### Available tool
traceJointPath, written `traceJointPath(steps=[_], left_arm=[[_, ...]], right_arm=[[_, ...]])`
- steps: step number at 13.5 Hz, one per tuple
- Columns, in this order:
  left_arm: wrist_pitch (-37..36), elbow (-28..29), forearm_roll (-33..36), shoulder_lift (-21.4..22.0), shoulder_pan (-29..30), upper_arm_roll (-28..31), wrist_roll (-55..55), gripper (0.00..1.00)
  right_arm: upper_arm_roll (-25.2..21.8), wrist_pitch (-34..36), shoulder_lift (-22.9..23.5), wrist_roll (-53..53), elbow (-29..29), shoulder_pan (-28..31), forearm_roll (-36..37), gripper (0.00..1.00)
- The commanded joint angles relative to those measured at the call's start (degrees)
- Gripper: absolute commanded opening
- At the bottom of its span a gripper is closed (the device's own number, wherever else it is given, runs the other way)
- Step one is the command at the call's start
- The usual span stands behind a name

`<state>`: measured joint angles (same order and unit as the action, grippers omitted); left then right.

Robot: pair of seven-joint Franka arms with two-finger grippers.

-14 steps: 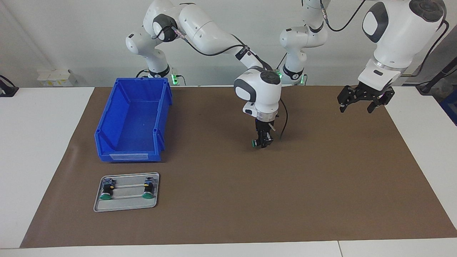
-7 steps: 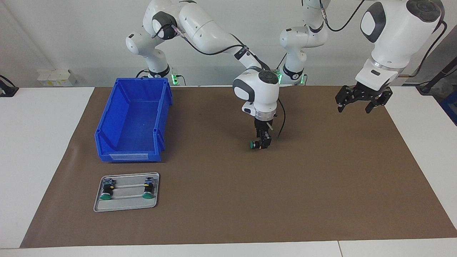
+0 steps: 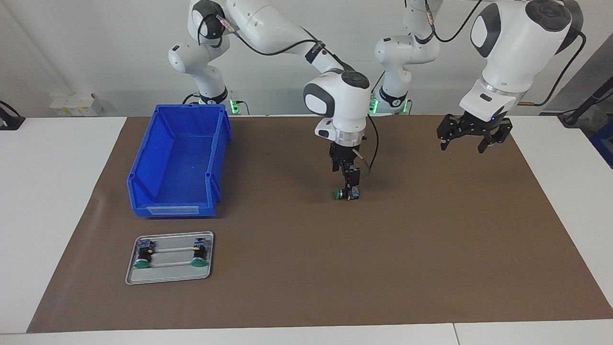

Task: Place and press button with both arms
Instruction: 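Release the button and withdraw the right gripper while the left gripper approaches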

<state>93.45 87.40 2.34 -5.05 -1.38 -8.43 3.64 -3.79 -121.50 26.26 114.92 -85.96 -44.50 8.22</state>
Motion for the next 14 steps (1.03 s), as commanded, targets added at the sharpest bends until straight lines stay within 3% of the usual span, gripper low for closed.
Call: traceJointPath(steps=[1, 5, 9, 14], left_arm=[[2.25, 4.0, 0.47, 2.67, -4.14, 0.43, 2.32, 1.0], [5.85, 8.92, -5.58, 4.69, -8.46, 0.34, 14.59, 1.0], [11.48, 15.07, -6.12, 6.45, -13.11, 0.34, 26.22, 1.0], [14.89, 19.3, -6.12, 8.47, -16.72, 0.43, 35.99, 1.0]], right_arm=[[0.45, -0.58, -9.71, -9.06, -8.95, 5.54, 0.4, 1.0], [0.45, 1.35, -13.86, -27.34, -9.22, 14.15, 0.13, 1.0], [0.45, 5.29, -17.99, -51.84, -9.31, 24.96, -0.22, 1.0], [0.37, 12.06, -22.38, -84.29, -9.14, 39.03, -7.69, 1.0]])
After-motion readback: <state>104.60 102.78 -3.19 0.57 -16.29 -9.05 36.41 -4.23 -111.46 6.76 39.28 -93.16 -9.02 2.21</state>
